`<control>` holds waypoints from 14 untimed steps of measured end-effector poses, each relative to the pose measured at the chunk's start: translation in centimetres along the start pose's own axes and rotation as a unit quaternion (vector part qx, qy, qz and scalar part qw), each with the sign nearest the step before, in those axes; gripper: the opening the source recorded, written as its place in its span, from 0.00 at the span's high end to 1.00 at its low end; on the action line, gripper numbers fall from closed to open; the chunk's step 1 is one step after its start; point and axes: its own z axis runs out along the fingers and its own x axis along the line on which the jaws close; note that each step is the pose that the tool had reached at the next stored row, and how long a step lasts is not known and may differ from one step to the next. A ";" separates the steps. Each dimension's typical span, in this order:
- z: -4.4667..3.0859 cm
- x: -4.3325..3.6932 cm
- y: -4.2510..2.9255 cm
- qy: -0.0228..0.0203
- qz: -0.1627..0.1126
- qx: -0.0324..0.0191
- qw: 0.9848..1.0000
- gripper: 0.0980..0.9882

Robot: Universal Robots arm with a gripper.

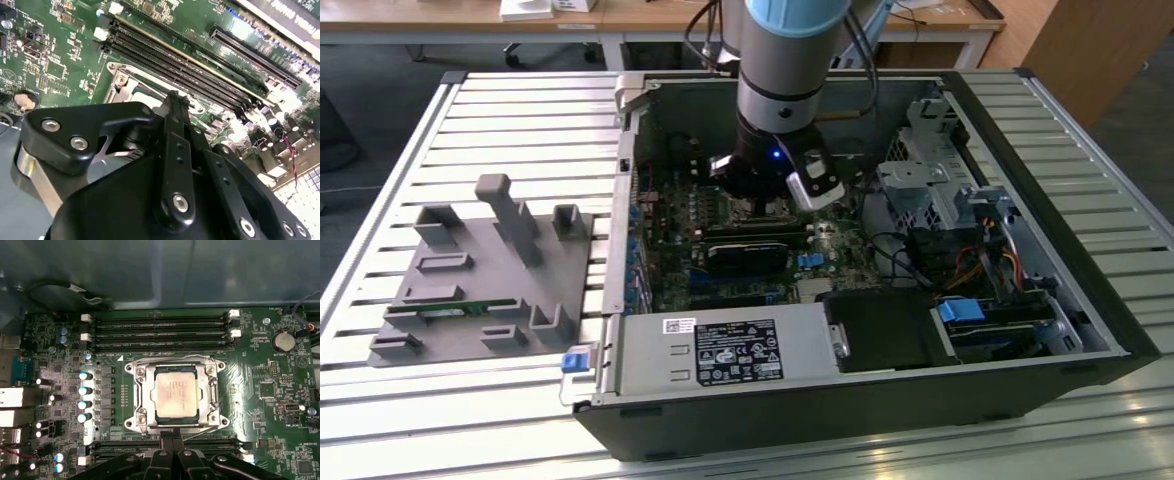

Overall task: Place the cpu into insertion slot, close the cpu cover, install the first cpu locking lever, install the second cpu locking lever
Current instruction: 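Install the second cpu locking lever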

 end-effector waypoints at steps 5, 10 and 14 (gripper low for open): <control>-0.11 0.28 -0.65 0.000 0.000 -0.009 1.000 0.99; -0.16 1.26 -1.02 0.000 0.000 -0.013 1.000 0.99; 0.04 2.09 -1.13 0.000 0.000 -0.014 1.000 0.99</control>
